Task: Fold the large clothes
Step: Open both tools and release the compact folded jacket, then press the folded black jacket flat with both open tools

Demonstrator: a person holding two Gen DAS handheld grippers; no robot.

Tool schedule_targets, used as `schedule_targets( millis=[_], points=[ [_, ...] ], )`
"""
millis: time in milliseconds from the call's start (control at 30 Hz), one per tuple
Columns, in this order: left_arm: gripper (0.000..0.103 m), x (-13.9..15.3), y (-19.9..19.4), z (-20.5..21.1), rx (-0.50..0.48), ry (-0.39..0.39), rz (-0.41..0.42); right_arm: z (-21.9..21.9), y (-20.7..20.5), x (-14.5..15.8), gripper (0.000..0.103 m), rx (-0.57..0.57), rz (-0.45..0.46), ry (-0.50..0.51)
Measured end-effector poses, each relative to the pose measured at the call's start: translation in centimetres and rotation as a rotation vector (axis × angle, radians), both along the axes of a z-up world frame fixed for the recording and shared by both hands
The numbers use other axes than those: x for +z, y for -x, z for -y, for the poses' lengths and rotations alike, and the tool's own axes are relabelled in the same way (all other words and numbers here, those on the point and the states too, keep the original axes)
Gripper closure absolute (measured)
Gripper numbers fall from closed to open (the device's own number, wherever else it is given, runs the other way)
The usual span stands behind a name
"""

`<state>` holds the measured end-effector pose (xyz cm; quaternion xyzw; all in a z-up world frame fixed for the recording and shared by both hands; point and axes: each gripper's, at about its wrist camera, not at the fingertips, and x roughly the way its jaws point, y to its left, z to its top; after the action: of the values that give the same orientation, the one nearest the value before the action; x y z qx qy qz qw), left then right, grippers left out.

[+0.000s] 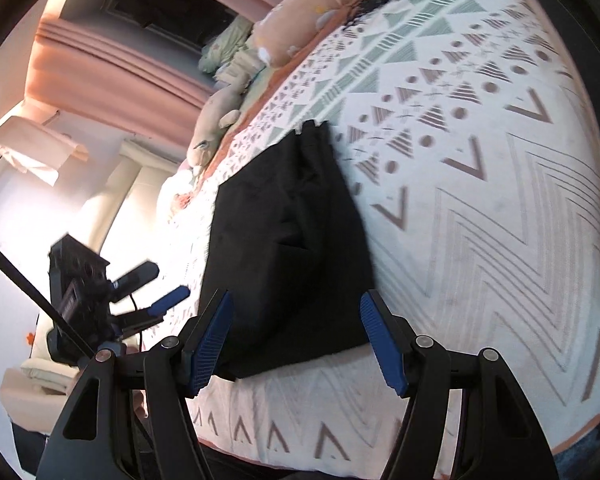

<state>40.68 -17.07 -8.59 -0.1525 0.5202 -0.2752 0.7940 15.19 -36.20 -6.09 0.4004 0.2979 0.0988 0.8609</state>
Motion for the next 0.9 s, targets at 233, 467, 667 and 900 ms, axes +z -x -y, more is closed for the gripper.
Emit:
schedule_targets(
  millis=[233,467,667,900],
  points=[
    [0.007,-0.7,1.2,-5.7,0.113,-0.038,0.022,-1.8,-3.7,0.5,0.039,-0.008,-0.07,0.067],
    [0.031,-3.9,1.6,-8.2,0.154,-0.048,-0.038,-2.9,-7.5,0.3,0.069,-0.013,-0.099,0.081],
    [0.045,-6.7,2.6,-8.3,0.138,-0.061,-0.079,-2.8,-7.0,-0.3,0.094,0.007,-0.035,0.076],
    [0.049,-6.5,3.2,-7.8,0.113,-0.024,-0.081,-1.8,-3.8,-3.0,0.095,-0.005,-0.035,0.033]
  ],
)
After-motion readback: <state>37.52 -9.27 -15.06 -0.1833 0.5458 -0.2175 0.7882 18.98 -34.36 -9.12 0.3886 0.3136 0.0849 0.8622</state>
